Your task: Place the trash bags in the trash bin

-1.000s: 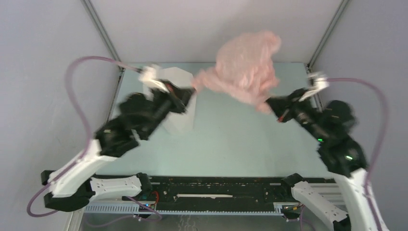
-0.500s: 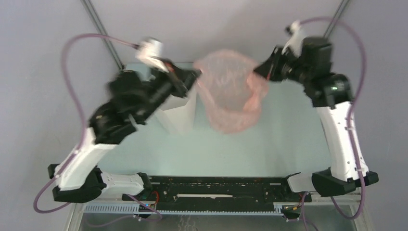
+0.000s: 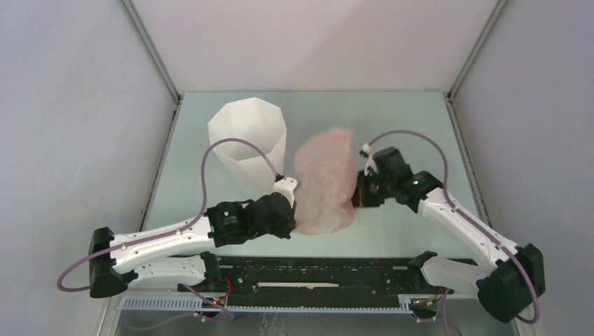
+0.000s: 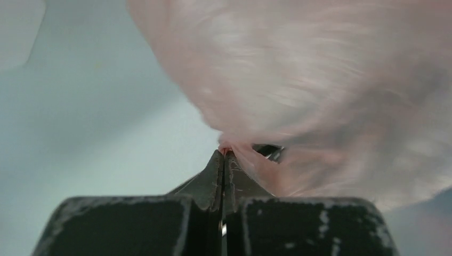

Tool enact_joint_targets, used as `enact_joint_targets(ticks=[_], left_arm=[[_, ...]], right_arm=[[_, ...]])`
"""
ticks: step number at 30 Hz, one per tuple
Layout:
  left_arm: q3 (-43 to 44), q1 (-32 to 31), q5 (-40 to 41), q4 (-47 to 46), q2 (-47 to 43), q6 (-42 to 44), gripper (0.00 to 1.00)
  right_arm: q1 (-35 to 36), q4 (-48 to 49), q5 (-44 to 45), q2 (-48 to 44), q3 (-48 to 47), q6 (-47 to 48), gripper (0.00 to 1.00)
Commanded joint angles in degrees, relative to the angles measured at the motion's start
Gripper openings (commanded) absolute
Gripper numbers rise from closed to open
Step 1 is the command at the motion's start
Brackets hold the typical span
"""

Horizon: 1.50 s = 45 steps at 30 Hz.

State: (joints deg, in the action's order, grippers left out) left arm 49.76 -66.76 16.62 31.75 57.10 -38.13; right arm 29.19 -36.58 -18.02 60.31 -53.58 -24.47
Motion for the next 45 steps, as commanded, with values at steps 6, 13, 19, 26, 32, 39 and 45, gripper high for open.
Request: enact_joint_targets(ticks=[6, 13, 19, 26, 32, 39, 45], left_arm=[[28.2, 6.4, 9.2, 5.6, 1.2, 11.8, 0.00], [18.4, 8.1, 7.9, 4.6, 1.5, 6.2, 0.00], [3.3, 8.0, 2.7, 5.5, -5.0, -3.5, 0.00], [-6.4, 9.0, 2.0, 2.8, -9.4, -9.7, 0.00], [-13.9, 13.0, -0.8, 1.4, -13.4, -12.4, 0.00], [-16.1, 13.8, -0.6, 2.0, -16.8, -13.4, 0.00], [-15.9, 14.9, -1.6, 1.6, -16.9, -13.0, 0.00]], right_arm=[[-3.8, -12.0, 0.3, 9.8, -32.9, 6.4, 0.00], [-0.5, -16.0, 2.6, 11.7, -36.0, 5.5, 0.00], [10.1, -16.7, 16.9, 8.9, -33.3, 2.8, 0.00], [16.7, -9.5, 2.0, 20.6, -29.2, -3.0, 0.25], [17.6, -10.3, -5.7, 16.8, -28.5, 3.6, 0.59], [5.5, -16.7, -11.5, 6.3, -26.8, 5.5, 0.70], [-0.6, -22.0, -13.5, 0.0, -19.3, 6.9, 0.72]])
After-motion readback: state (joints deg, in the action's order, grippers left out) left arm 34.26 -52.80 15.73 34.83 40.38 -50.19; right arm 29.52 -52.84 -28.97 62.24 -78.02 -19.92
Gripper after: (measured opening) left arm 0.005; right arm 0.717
